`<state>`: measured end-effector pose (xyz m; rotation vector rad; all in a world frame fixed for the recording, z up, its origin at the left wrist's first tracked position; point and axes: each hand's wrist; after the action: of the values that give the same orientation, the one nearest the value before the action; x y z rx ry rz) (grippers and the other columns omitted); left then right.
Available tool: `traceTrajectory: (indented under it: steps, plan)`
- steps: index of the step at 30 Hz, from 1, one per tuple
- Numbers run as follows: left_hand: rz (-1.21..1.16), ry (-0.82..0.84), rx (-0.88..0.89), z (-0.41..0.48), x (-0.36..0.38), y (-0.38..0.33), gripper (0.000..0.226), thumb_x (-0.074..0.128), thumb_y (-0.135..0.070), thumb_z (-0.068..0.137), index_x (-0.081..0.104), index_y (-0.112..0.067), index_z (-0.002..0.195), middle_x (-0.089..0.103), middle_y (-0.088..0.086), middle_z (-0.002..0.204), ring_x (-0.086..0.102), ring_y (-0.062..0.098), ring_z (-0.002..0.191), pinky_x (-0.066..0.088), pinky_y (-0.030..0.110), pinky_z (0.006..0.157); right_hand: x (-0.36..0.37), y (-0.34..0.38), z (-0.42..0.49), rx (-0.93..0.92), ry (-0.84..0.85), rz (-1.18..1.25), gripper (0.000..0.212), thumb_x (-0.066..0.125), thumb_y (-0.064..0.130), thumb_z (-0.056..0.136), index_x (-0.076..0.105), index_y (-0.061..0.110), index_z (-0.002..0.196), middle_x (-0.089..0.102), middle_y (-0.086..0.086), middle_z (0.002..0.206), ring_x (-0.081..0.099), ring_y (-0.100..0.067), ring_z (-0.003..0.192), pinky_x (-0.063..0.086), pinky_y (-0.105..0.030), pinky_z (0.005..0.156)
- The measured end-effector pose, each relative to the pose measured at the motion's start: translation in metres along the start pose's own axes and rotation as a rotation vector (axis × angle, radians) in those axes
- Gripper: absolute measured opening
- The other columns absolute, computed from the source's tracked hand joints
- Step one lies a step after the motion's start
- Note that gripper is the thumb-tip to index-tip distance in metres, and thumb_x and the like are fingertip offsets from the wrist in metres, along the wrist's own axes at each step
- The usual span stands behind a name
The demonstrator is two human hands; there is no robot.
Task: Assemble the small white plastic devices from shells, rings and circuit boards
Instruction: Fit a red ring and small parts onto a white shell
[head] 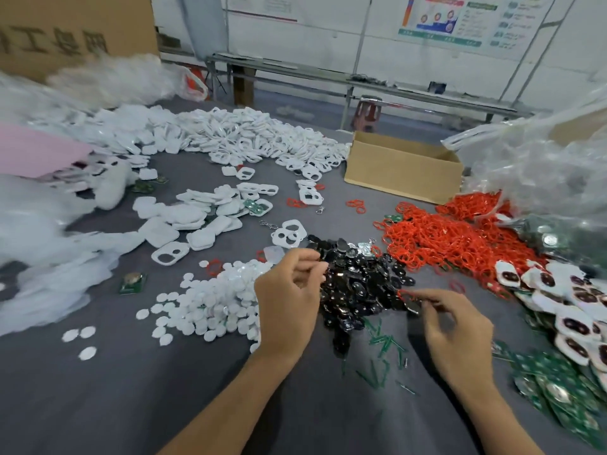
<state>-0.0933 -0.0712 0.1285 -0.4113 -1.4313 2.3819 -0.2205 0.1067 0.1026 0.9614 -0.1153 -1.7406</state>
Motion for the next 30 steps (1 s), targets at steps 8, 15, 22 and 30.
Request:
traceTrajectory:
  steps: [8,15,22,30]
  plan:
    - [0.634,0.171,-0.069,0.073,-0.017,0.036,0.037,0.059,-0.003,0.086,0.061,-0.007,0.123,0.07,0.011,0.113,0.064,0.028,0.105,0.046,0.032,0.092,0.001,0.005,0.003,0.053,-0.038,0.033,0.053,0.061,-0.016,0.077,0.067,0.035,0.088,0.062,0.028,0.084,0.058,0.002,0.076,0.038,-0.002,0.075]
    - [1.113,0.346,-0.045,0.103,0.024,0.054,0.056,0.064,-0.048,0.089,0.051,-0.006,0.124,0.058,0.014,0.126,0.051,0.034,0.12,0.036,0.042,0.098,0.0,0.007,0.002,0.053,-0.035,0.047,0.05,0.06,-0.014,0.078,0.067,0.035,0.085,0.061,0.03,0.083,0.058,-0.004,0.073,0.038,-0.002,0.07]
    - [0.744,0.243,-0.086,0.116,0.017,0.049,0.014,0.062,-0.009,0.089,0.058,-0.001,0.1,0.061,0.016,0.103,0.058,0.038,0.097,0.045,0.041,0.071,0.006,0.001,0.005,0.084,-0.034,0.046,0.036,0.059,-0.011,0.08,0.073,0.021,0.086,0.066,0.013,0.079,0.061,-0.013,0.075,0.044,-0.014,0.07]
    - [-0.139,0.277,-0.35,0.048,0.039,-0.005,0.015,0.068,-0.01,0.09,0.062,-0.002,0.101,0.067,0.004,0.07,0.067,0.011,0.053,0.054,0.023,0.047,0.006,-0.005,0.009,0.2,0.089,-0.077,0.027,0.064,0.004,0.084,0.07,0.014,0.109,0.069,-0.001,0.102,0.055,-0.025,0.104,0.038,-0.034,0.1]
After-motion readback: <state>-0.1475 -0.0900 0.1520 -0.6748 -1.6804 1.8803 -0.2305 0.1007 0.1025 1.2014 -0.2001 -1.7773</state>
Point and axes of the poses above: each hand's wrist, its own z-axis towards the middle knuckle, its own x-axis out of the palm, y = z × x
